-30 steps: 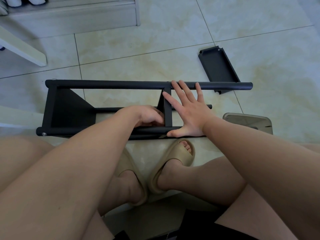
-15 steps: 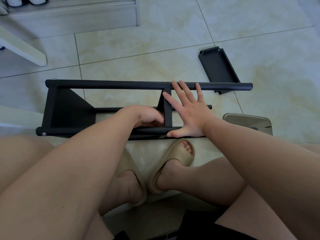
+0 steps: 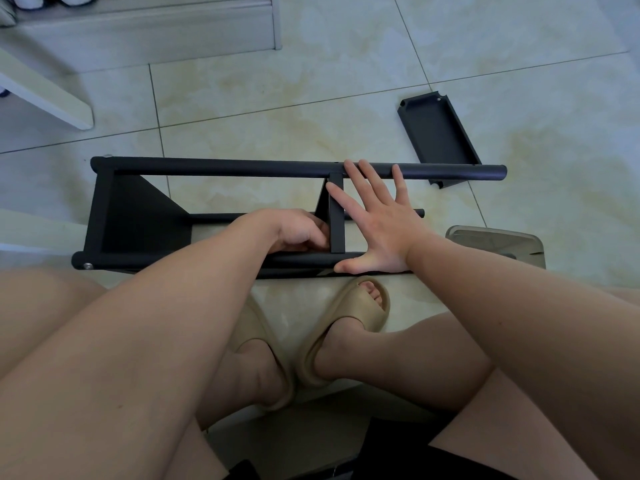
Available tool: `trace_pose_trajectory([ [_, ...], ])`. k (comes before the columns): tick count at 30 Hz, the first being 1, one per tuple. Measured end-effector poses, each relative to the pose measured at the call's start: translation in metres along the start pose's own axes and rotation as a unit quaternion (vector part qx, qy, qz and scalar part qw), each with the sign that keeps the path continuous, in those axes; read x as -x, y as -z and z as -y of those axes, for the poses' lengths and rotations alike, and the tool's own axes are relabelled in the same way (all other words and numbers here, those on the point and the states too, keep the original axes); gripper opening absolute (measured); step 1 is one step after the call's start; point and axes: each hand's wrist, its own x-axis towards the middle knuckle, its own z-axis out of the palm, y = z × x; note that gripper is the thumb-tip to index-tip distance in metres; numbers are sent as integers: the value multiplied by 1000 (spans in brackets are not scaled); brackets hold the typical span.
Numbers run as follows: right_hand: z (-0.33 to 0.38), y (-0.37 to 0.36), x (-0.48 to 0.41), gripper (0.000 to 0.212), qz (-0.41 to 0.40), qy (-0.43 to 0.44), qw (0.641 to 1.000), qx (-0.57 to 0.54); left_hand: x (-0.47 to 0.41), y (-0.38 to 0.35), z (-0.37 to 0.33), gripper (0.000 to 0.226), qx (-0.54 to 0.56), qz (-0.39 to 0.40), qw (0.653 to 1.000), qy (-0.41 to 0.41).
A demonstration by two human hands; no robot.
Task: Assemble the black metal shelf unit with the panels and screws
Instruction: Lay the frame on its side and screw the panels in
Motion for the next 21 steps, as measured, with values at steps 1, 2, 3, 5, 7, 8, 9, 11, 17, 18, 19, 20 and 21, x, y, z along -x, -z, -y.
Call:
trace_pose_trajectory([
  [1,0,0,0,125,-1,1,1000,0,1,0,0,27,-1,-1,1000,-1],
  [2,0,0,0,125,-2,1,1000,-1,1,0,-1,29,-5,-3,1000,-1],
  [3,0,-1,0,125,-3,2,1000,-1,1,1,-1,30,-8,-4,1000,-2],
  [5,0,-1,0,124,-5,2,1000,-1,2,1,-1,26,-7,1,1000,1],
  [7,0,-1,0,125,-5,2,1000,0,2,0,-2,21,-5,13,1000,16],
  [8,0,-1,0,125,-5,1,1000,0,3,0,-3,19,-15,18,999,25],
  [9,0,0,0,125,-5,0,1000,0,3,0,-3,19,-28,19,999,32],
  [11,0,-1,0,125,-4,0,1000,0,2,0,-2,12,-36,15,999,30],
  [17,0,-1,0,125,-3,2,1000,2,-1,1,1,27,-25,-16,999,11],
  [18,0,-1,0,125,-4,1,1000,2,-2,1,2,33,-23,-18,1000,11],
  [19,0,-1,0,125,-5,1,1000,2,-3,1,2,37,-21,-20,1000,11],
  [20,0,-1,0,125,-5,1,1000,2,-3,1,2,39,-20,-22,1000,9],
  [21,0,-1,0,125,-5,1,1000,2,-3,1,2,39,-20,-23,1000,8],
])
